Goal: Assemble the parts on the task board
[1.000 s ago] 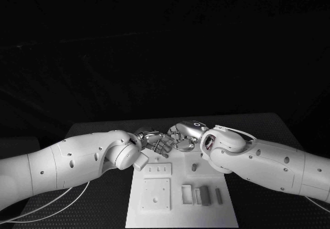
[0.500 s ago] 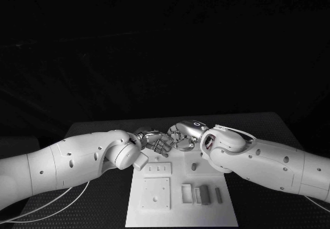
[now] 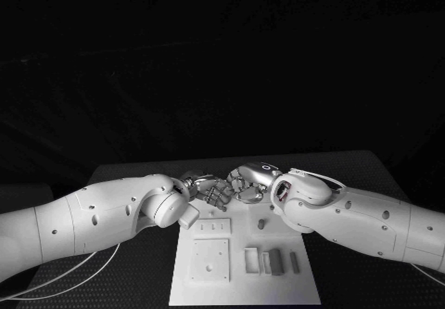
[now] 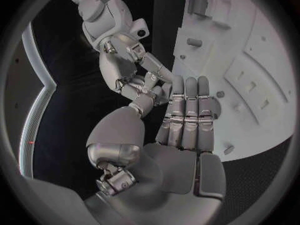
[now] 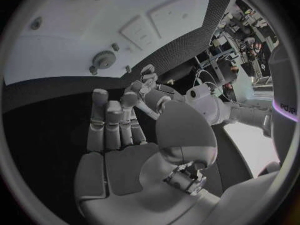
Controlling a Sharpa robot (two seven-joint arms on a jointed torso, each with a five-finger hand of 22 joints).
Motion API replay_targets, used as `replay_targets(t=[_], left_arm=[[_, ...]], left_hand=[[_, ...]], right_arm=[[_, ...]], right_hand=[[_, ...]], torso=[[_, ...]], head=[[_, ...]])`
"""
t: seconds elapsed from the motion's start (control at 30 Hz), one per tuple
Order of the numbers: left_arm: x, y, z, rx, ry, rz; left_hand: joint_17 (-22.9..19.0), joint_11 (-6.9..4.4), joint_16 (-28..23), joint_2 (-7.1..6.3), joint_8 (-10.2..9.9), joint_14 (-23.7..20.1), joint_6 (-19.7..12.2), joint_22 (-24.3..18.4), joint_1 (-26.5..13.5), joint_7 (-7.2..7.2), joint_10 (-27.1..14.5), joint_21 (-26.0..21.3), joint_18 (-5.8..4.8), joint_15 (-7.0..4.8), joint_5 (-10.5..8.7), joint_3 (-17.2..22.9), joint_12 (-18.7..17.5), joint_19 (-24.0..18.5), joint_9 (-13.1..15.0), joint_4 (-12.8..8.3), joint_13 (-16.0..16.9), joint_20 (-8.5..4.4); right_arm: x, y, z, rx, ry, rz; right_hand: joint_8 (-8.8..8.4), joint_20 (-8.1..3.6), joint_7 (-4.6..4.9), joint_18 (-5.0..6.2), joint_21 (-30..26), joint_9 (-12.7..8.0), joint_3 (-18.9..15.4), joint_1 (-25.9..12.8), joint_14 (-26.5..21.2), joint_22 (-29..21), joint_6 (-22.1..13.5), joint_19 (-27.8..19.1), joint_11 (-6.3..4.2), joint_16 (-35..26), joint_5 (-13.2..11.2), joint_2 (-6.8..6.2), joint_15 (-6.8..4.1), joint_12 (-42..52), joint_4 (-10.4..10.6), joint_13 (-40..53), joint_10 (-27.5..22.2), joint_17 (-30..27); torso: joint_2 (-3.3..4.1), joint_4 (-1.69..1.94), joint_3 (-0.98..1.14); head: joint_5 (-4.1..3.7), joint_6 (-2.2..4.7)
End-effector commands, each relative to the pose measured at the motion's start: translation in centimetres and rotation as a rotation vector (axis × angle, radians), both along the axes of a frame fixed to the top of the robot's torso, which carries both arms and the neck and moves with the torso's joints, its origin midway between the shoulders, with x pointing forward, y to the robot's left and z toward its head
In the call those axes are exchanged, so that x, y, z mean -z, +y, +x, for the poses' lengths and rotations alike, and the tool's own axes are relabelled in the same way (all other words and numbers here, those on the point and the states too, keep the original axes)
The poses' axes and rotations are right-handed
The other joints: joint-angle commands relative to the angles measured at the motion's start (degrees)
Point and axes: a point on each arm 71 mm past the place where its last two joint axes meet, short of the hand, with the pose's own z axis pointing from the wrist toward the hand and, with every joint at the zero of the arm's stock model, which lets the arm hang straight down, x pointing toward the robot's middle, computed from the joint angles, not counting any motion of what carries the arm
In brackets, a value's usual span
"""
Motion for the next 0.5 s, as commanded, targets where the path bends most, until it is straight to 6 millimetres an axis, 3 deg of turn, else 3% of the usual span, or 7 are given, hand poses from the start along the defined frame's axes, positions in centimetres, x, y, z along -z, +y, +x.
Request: replay_targets(t=[0.03,0.5], left_arm=[[-0.51,-0.01,0.27,-0.008,-0.027,-0.013],[-0.3,0.35,0.36,0.007,-0.062,0.091]], left_hand=[[0.11,0.1,-0.28,0.02,-0.31,0.49,2.17,0.11,0.42,-2.19,-0.13,-0.39,-0.41,-0.01,-0.09,0.31,0.3,-0.1,5.3,-0.13,0.09,-0.39],[1.37,-0.22,-0.09,-0.63,-0.1,1.15,2.73,0.81,0.88,-2.46,0.34,-0.2,-0.5,-0.34,0.07,0.74,0.96,0.21,5.9,-0.13,1.32,-0.69]], right_arm=[[0.48,0.38,-0.4,-0.033,0.022,-0.02],[0.42,0.39,-0.46,-0.032,0.025,-0.005]], right_hand=[[0.12,0.1,-0.48,0.8,0.4,-0.1,0.01,-0.37,0.05,1.03,11.64,0.42,-0.86,0.21,0.15,0.33,-0.25,0.37,-0.3,-0.08,-1.3,0.1],[0.11,0.09,-0.5,0.8,0.43,-0.07,-0.01,-0.5,0.1,1.03,11.7,0.46,-0.88,0.22,0.14,0.24,-0.27,0.38,-0.39,-0.09,-1.23,0.11]], torso=[[0.0,-0.04,0.04],[0.01,0.05,0.02]], head=[[0.0,0.0],[0.13,-0.13]])
